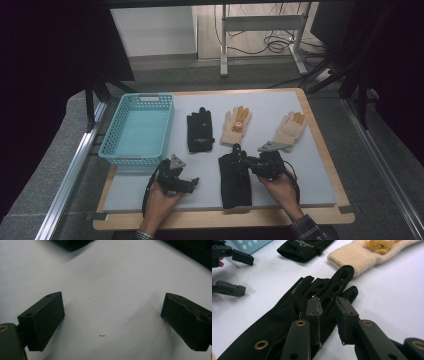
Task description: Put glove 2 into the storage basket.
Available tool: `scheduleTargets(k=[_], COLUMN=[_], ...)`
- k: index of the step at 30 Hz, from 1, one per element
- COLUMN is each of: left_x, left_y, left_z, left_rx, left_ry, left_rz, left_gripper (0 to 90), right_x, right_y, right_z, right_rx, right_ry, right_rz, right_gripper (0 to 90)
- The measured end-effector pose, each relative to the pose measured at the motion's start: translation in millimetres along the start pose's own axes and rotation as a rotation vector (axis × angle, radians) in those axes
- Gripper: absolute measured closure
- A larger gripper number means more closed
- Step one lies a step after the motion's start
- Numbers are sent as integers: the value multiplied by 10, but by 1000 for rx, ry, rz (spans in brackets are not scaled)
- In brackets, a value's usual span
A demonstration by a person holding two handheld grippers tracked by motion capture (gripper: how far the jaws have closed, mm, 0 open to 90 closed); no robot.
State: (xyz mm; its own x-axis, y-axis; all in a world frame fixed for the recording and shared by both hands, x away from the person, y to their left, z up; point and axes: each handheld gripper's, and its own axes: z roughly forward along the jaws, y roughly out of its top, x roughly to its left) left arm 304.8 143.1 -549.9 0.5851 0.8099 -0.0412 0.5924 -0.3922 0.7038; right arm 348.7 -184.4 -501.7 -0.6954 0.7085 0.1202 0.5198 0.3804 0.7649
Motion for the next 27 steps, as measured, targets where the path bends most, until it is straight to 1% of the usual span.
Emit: scheduleTargets(k=[2, 6, 7, 9, 10, 11, 12, 13, 15, 16, 17, 19, 20, 22, 23, 24, 25, 27], left_x=[0, 0, 1, 1, 1, 1, 1, 1, 1, 1, 1, 1, 3, 3, 3, 3, 4, 3], left_y=[0, 0, 0, 0, 0, 0, 0, 0, 0, 0, 0, 0, 0, 0, 0, 0, 0, -1], left_z=[0, 0, -1, 0, 0, 0, 0, 0, 0, 0, 0, 0, 0, 0, 0, -1, 1, 2], left_rx=[0, 0, 0, 0, 0, 0, 0, 0, 0, 0, 0, 0, 2, 2, 2, 2, 1, -1], left_ry=[0, 0, 0, 0, 0, -1, -1, 0, -1, 0, 0, -1, 0, -1, -1, -1, -1, -1], left_rz=[0, 0, 0, 0, 0, 0, 0, 0, 0, -1, -1, 0, 2, 1, 1, 1, 1, 1], left_gripper=[55, 56, 56, 56, 56, 55, 55, 55, 56, 56, 56, 55, 56, 56, 56, 56, 56, 56], right_x=[-3, -11, -15, -10, -10, -5, -4, -4, -5, 1, 1, 6, 7, 5, 5, 4, 6, 8], right_y=[34, 136, 200, 274, 274, 354, 397, 397, 484, 569, 569, 646, 718, 787, 787, 820, 885, 944], right_z=[35, 133, 191, 256, 256, 329, 367, 367, 447, 529, 529, 612, 701, 791, 791, 836, 922, 1004], right_rx=[6, 3, 7, 10, 10, 12, 15, 15, 21, 31, 31, 42, 50, 55, 55, 57, 56, 60], right_ry=[1, 21, 31, 39, 39, 48, 57, 57, 77, 82, 82, 79, 81, 78, 78, 76, 74, 71], right_rz=[-8, -15, -26, -36, -36, -46, -49, -49, -52, -60, -60, -70, -69, -78, -78, -83, -88, -96], right_gripper=[698, 653, 637, 626, 626, 625, 632, 632, 686, 734, 734, 760, 762, 759, 759, 749, 718, 686])
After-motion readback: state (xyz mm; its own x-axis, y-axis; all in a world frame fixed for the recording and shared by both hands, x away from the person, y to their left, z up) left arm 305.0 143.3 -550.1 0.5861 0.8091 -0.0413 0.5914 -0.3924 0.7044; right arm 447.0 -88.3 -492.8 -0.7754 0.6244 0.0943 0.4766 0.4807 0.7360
